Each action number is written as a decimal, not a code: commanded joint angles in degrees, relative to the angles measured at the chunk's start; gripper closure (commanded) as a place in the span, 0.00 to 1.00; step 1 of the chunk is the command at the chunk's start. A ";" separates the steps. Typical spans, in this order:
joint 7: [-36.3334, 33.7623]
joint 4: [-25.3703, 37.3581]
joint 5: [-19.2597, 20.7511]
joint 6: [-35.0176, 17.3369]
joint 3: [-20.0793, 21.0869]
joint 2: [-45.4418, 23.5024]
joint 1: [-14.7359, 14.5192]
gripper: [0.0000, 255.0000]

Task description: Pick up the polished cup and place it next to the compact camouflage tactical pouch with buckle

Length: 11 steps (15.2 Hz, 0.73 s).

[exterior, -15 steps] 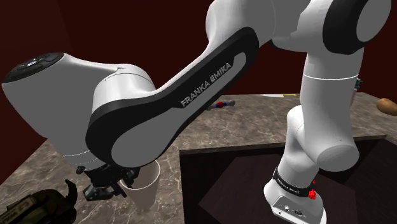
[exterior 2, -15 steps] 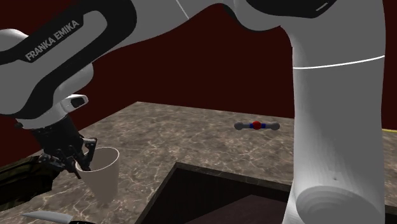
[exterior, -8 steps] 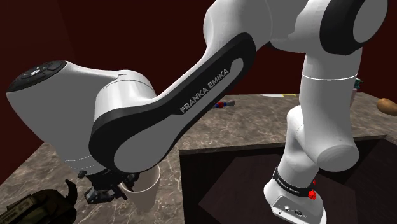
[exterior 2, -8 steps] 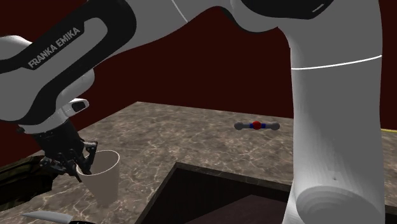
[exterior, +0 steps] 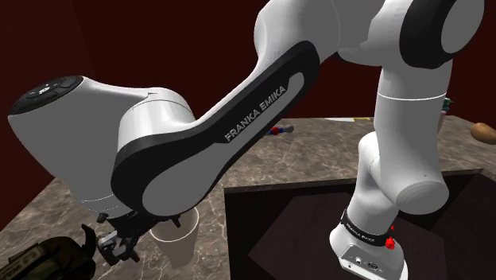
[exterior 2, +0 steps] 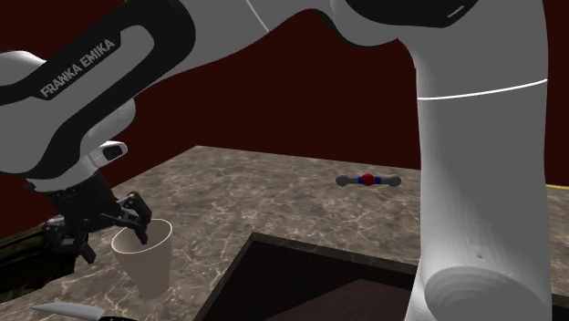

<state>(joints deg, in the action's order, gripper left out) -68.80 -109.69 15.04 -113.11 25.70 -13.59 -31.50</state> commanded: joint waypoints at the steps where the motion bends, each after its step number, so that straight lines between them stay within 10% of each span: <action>1: 0.28 1.35 -0.42 1.77 0.20 0.49 -0.11 0.00; 11: 0.89 5.56 -1.33 6.81 0.66 1.43 -0.49 0.00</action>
<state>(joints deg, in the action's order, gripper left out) -67.91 -104.14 13.71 -106.32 26.36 -12.15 -31.98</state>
